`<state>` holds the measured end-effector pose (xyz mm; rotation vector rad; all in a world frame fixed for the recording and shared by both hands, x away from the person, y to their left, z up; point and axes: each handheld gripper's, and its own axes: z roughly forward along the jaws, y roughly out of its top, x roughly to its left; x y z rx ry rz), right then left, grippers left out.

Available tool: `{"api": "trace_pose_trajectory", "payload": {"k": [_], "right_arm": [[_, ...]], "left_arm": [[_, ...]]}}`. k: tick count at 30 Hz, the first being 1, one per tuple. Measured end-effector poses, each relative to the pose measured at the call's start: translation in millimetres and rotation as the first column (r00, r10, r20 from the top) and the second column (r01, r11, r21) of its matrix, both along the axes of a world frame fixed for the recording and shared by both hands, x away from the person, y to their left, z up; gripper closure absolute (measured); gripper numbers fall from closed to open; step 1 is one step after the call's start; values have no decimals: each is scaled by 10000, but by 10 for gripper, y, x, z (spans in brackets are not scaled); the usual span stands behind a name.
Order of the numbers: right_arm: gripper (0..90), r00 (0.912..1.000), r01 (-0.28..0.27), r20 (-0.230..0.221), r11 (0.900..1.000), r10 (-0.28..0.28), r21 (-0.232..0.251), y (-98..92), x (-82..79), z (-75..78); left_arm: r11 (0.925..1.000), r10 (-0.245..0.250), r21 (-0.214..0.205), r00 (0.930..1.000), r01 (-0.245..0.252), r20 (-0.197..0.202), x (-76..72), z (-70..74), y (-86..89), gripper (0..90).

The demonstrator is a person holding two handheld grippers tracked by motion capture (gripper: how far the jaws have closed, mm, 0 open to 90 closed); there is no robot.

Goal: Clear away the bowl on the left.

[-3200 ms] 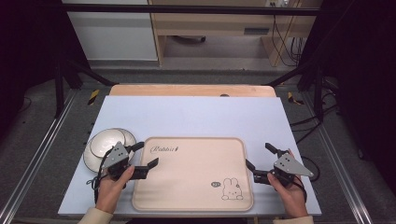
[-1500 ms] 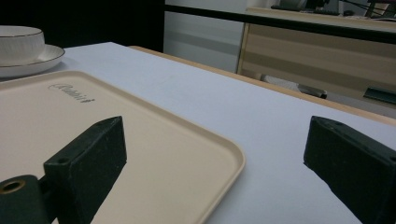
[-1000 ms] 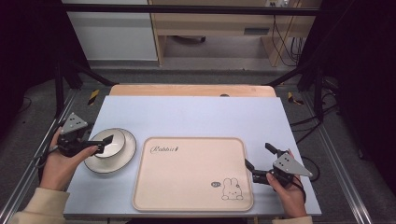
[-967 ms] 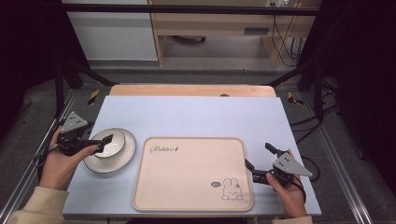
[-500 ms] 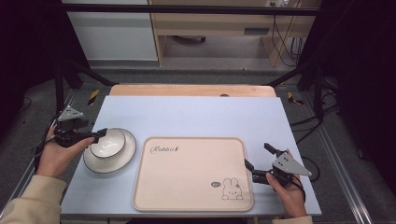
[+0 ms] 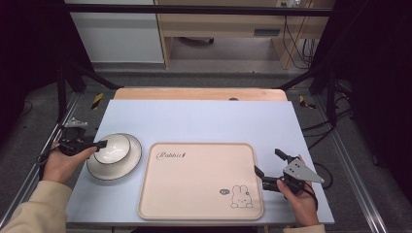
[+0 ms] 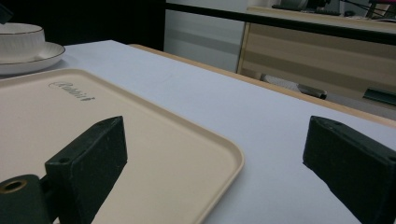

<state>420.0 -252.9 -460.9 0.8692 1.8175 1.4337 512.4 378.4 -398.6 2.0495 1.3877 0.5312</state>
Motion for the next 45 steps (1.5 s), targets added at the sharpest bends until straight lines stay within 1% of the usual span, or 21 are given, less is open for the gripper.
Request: {"api": "trace_pose_trajectory", "payload": {"k": [1,3,4,5,8,10,13,15,16,17,18,19,20,21,25,29,37,40,41,42,45], "right_arm": [[64,10000,3,4,10000,-3,0,-1,1,-1],[64,10000,-1,0,10000,1,21,-4,4,-1],[64,10000,-1,-20,10000,1,28,-3,3,0],[64,10000,-4,-8,10000,4,25,-3,4,0],[64,10000,-30,-20,10000,30,2,1,7,-4],[63,10000,-31,-25,10000,31,6,1,6,-4],[63,10000,-33,-25,10000,33,5,3,8,-7],[64,10000,-35,-25,10000,35,10,4,8,-7],[63,10000,-34,-29,10000,34,8,3,9,-8],[63,10000,-34,-29,10000,34,8,3,9,-8],[64,10000,-29,-41,10000,29,5,2,10,-10],[64,10000,-29,-41,10000,29,5,2,10,-10],[64,10000,-43,-42,10000,43,-14,3,11,-11],[63,10000,-46,-45,10000,46,-15,5,11,-11],[64,10000,-44,-74,10000,44,-50,7,9,-11],[64,10000,-39,-83,10000,39,-54,8,10,-12],[63,9999,-31,-130,10000,30,-49,5,11,-14],[63,9999,-77,-128,9998,79,157,15,2,0],[63,9999,-77,-128,9998,79,157,15,2,0],[63,9998,-125,-122,9999,126,114,25,-3,4],[63,9998,-132,-132,9998,134,144,27,-2,6]], "left_arm": [[10000,36,-8,9999,-37,-154,13,-17,6,426],[9998,155,-154,9995,-159,-281,23,-35,16,454],[9993,222,-303,9986,-237,-477,31,-52,31,466],[9992,243,-292,9977,-262,-636,37,-65,41,475],[9986,368,-354,9961,-398,-805,48,-97,57,494],[9957,383,-801,9936,-470,-1065,58,-119,80,502],[9943,457,-896,9901,-579,-1328,79,-172,83,527],[9934,468,-979,9894,-606,-1373,81,-181,83,536],[9922,537,-1038,9873,-697,-1494,85,-193,83,560],[9922,537,-1038,9873,-697,-1494,85,-193,83,575],[9898,589,-1186,9841,-794,-1673,88,-205,86,594],[9898,589,-1186,9841,-794,-1673,88,-205,86,603],[9851,684,-1442,9828,-937,-1715,94,-226,100,617],[9825,706,-1577,9818,-989,-1762,97,-239,103,624],[9786,745,-1749,9789,-1085,-1902,110,-283,93,639],[9802,758,-1663,9797,-1074,-1859,116,-289,77,656],[9792,1024,-1548,9778,-1315,-1827,144,-340,81,726],[9803,1054,-1462,9779,-1326,-1805,148,-362,85,776],[9799,1046,-1495,9783,-1321,-1790,150,-370,89,776],[9785,1015,-1594,9784,-1308,-1801,152,-374,93,803],[9781,992,-1635,9787,-1291,-1799,154,-369,97,814]]}}
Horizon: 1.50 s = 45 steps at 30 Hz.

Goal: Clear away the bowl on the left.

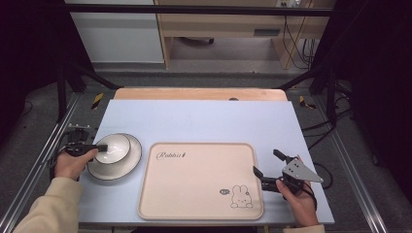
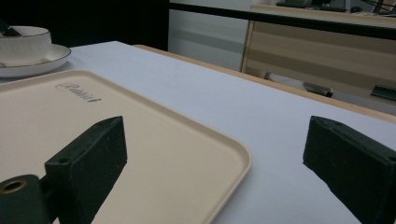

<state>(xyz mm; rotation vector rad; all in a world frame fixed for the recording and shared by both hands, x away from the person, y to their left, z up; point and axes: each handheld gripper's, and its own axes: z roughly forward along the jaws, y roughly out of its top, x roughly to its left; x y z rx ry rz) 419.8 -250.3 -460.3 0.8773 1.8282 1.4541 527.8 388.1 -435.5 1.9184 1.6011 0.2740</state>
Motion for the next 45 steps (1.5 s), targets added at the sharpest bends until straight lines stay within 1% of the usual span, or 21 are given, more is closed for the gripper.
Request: {"api": "trace_pose_trajectory", "payload": {"k": [2,4,6,8,9,11,12,13,15,18,19,21,23,25,26,27,36,37,41,42,45], "right_arm": [[63,10000,23,24,10000,-23,37,-10,1,2],[63,10000,49,-6,10000,-49,50,-13,1,2],[63,10000,62,22,10000,-63,69,-21,6,-2],[63,10000,61,17,10000,-62,79,-20,6,-2],[63,10000,51,-2,10000,-51,77,-14,6,-3],[63,10000,58,-21,10000,-58,82,-11,4,-2],[62,10000,53,-7,10000,-53,74,-13,4,-2],[62,10000,53,-7,10000,-53,74,-13,4,-2],[62,10000,86,17,9999,-86,83,-20,4,-3],[62,10000,98,3,9999,-98,118,-25,4,-3],[62,10000,98,3,9999,-98,118,-25,4,-3],[62,10000,72,7,10000,-72,67,-24,6,1],[62,10000,51,41,10000,-52,77,-19,6,1],[61,10000,43,55,10000,-43,64,-19,6,0],[61,10000,43,55,10000,-43,64,-19,6,0],[61,10000,49,77,10000,-49,60,-22,4,1],[59,9999,45,98,10000,-46,55,-21,7,-5],[58,9999,34,108,10000,-34,42,-20,7,-4],[51,9999,56,110,10000,-56,55,-24,8,-4],[48,9999,86,87,10000,-87,49,-28,9,-6],[46,9999,92,102,9999,-92,48,-25,10,-5]], "left_arm": [[9997,25,-230,10000,-25,19,-12,10,9,823],[9996,39,-267,10000,-38,37,-16,15,8,822],[9967,52,-812,9999,-41,138,-38,37,4,815],[9960,44,-896,9999,-30,149,-45,40,-6,819],[9923,210,-1228,9990,-161,387,-74,61,-39,820],[9882,285,-1518,9978,-191,602,-91,98,-71,821],[9873,261,-1580,9973,-149,688,-94,116,-85,822],[9873,261,-1580,9973,-149,688,-94,116,-85,822],[9878,91,-1556,9965,40,833,-101,181,-136,821],[9923,-309,-1161,9935,436,1092,-113,287,-261,820],[9923,-309,-1161,9935,436,1092,-113,287,-261,820],[9890,-503,-1326,9919,658,1168,-117,324,-351,820],[9883,-580,-1331,9910,740,1205,-117,330,-381,820],[9875,-769,-1271,9893,927,1242,-117,343,-455,820],[9875,-769,-1271,9893,927,1242,-117,343,-455,820],[9858,-954,-1265,9879,1108,1222,-117,348,-508,820],[9795,-1370,-1292,9815,1543,1336,-123,379,-692,820],[9781,-1474,-1274,9800,1645,1334,-116,384,-744,819],[9761,-1617,-1238,9774,1787,1358,-108,396,-815,820],[9743,-1715,-1231,9754,1888,1388,-102,408,-863,820],[9735,-1809,-1153,9735,1974,1397,-91,432,-915,819]]}}
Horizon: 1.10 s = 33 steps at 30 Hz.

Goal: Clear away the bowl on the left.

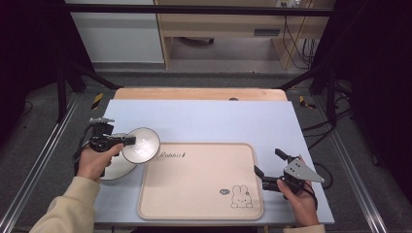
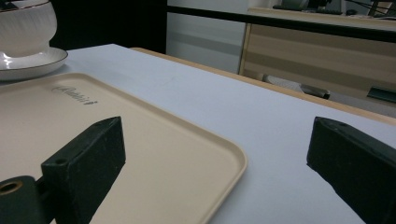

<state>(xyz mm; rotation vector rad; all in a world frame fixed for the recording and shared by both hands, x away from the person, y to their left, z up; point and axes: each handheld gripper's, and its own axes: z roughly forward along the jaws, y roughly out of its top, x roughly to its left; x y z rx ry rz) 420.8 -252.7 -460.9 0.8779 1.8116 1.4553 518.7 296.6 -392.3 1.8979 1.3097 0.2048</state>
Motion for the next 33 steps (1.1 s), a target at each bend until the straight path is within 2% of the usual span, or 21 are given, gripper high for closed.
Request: {"api": "trace_pose_trajectory", "payload": {"k": [9,15,27,33], "right_arm": [[46,10000,48,39,9999,-48,154,-28,-8,6],[48,9996,145,228,9997,-149,181,-35,-12,21],[48,9995,201,250,9997,-203,99,14,-16,12],[48,9994,164,293,9998,-166,76,31,-14,20]], "left_arm": [[9999,-131,80,9999,130,98,18,35,-126,820],[9997,-247,74,9997,247,-28,59,3,-177,819],[9986,-478,-228,9988,481,115,44,21,-246,818],[9986,-472,-216,9988,474,115,50,43,-255,818]]}}
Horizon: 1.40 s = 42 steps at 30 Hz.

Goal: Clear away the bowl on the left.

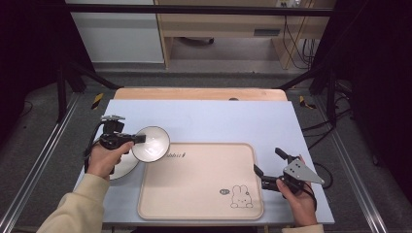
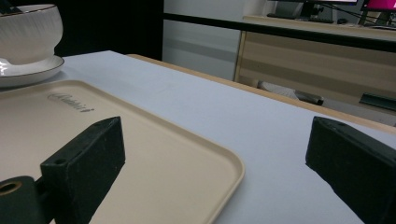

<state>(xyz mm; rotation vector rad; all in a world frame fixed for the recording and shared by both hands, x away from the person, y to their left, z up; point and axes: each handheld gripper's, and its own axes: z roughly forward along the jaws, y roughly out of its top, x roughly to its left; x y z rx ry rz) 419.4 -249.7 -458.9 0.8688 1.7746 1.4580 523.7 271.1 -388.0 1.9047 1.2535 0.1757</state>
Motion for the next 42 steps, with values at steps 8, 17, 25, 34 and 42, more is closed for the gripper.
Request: {"api": "trace_pose_trajectory", "payload": {"k": [8,17,25,34,42], "right_arm": [[49,9999,109,77,9999,-109,-1,-46,0,9],[49,10000,-26,40,9996,27,-272,-20,9,0],[50,9999,9,116,9997,-6,-235,-68,22,10],[51,9997,154,184,9996,-150,-237,-78,19,15],[54,9995,220,217,9997,-217,-128,-93,9,23]], "left_arm": [[9998,-181,27,9998,181,15,-16,17,-66,818],[9995,-286,107,9996,287,-72,6,50,-158,818],[9982,-487,336,9988,490,-106,33,113,-313,818],[9933,-1138,205,9935,1139,-27,50,137,-607,819],[9881,-1501,341,9886,1503,-71,43,103,-803,819]]}}
